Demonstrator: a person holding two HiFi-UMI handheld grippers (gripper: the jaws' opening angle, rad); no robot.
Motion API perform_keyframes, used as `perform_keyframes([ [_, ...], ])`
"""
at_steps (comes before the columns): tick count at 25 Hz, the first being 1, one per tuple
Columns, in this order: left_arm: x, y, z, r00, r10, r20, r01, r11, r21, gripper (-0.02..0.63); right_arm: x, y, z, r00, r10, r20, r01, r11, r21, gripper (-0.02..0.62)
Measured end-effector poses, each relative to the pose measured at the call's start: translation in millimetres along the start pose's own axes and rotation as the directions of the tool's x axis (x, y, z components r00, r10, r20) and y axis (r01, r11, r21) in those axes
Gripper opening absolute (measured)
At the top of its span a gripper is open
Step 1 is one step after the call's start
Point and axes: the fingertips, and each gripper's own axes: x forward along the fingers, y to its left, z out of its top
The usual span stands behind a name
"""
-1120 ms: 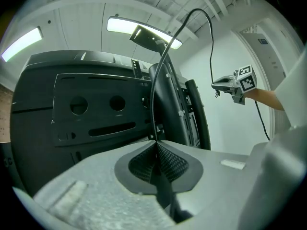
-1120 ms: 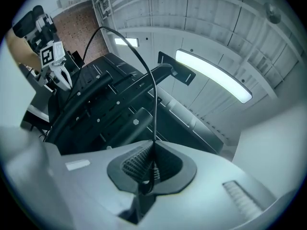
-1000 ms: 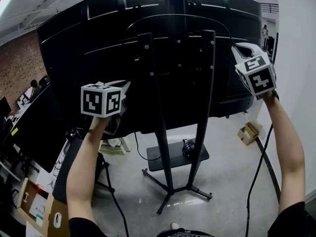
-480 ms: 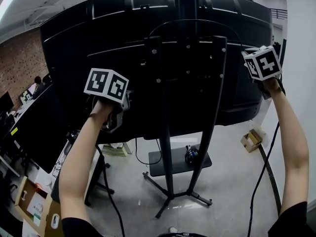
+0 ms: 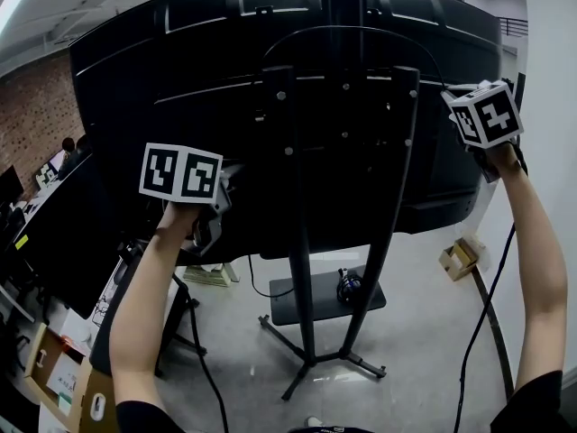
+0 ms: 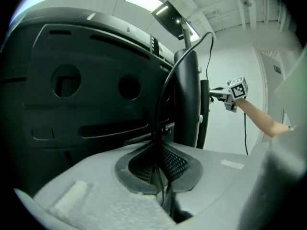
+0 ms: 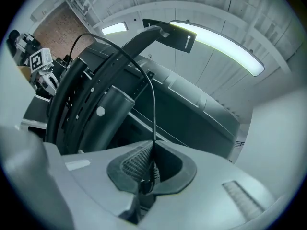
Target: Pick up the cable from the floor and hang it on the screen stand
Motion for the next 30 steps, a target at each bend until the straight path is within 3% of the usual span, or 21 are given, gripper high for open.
perform_keyframes([
  [4, 4.5, -1.8, 9.7, 0.999, -0.037, 0.029, 0.04, 0.995, -0.093, 0.012, -1.5, 11.9, 10.7, 0.999, 0.05, 0.001, -0.05, 0.999, 0.009, 0.015],
  [7, 7.2, -3.0, 9.4, 0.996, -0.043, 0.072, 0.051, 0.992, -0.114, 0.015, -0.5, 22.0, 14.5, 0.995, 0.099, 0.017, -0.1, 0.994, 0.048, 0.017],
  [11, 4.4, -4.4, 16.7, 0.986, 0.027, 0.167, -0.024, 0.999, -0.022, 0.018, 3.4, 32.0, 17.0, 0.987, 0.153, 0.045, -0.157, 0.982, 0.108, 0.016],
  [15, -0.9, -10.5, 25.9, 0.955, 0.108, 0.276, -0.136, 0.987, 0.082, 0.048, 5.5, 38.1, 19.6, 0.982, 0.174, 0.072, -0.183, 0.973, 0.143, 0.016],
  [19, 7.6, -19.3, 19.3, 0.947, 0.14, 0.288, -0.189, 0.971, 0.149, 0.12, 5.5, 35.8, 20.3, 0.983, 0.164, 0.086, -0.175, 0.973, 0.148, 0.017],
  [20, 10.2, -21.4, 18.1, 0.945, 0.145, 0.292, -0.2, 0.965, 0.168, 0.1, 4.9, 34.7, 20.1, 0.983, 0.163, 0.088, -0.175, 0.973, 0.149, 0.016],
  [21, 11.5, -24.3, 18.3, 0.943, 0.142, 0.301, -0.204, 0.961, 0.186, 0.02, 4.2, 33.9, 19.7, 0.983, 0.163, 0.088, -0.174, 0.973, 0.148, 0.016],
  [26, -5.1, -41.5, 36.0, 0.94, 0.047, 0.338, -0.123, 0.97, 0.208, 0.015, 3.5, 30.8, 15.0, 0.983, 0.163, 0.081, -0.173, 0.975, 0.141, 0.015],
  [30, -17.2, -33.4, 63.4, 0.961, 0.016, 0.275, -0.06, 0.987, 0.151, 0.017, 4.8, 26.6, 13.4, 0.982, 0.172, 0.081, -0.183, 0.97, 0.161, 0.016],
])
